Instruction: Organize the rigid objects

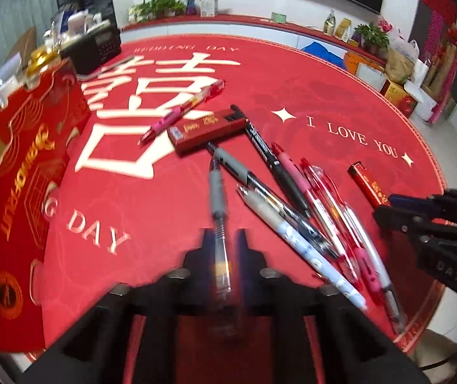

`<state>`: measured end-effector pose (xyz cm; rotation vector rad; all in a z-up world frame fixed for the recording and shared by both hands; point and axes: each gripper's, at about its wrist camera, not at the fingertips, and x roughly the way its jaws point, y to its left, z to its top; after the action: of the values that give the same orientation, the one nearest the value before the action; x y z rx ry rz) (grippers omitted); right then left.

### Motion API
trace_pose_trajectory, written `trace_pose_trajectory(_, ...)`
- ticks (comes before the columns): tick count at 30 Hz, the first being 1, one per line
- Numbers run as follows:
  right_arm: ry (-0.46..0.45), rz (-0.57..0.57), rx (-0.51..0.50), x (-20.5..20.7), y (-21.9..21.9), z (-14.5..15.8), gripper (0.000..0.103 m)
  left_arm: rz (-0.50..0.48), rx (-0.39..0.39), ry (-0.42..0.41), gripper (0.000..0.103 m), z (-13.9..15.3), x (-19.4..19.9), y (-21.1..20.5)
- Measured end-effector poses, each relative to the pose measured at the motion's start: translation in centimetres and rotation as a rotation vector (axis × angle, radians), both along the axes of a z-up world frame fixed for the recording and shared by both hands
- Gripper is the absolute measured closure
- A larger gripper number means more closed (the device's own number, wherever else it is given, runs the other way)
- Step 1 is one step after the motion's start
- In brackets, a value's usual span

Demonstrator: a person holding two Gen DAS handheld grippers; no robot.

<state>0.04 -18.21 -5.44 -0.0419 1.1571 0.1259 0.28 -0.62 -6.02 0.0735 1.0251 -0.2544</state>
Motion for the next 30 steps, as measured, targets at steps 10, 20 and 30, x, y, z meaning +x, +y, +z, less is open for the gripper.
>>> trace_pose_trajectory(10,-0.007,-0.027,0.040,-1.4,-0.5,0.1,0.083,0.111,-0.088,0.043,0.093,0.1,-1.6,2.0)
trace_pose_trajectory(20,-0.025,0.010,-0.048,-1.7,0.7,-0.1,0.083,0.095,0.007,0.002,0.093,-0.1,-2.2,0.7)
trace_pose_trajectory(30,-0.052,-0.003,-0.029,-2.0,0.6,1.1,0.083,0.136,-0.023,0.004,0.093,0.5,-2.4,1.5)
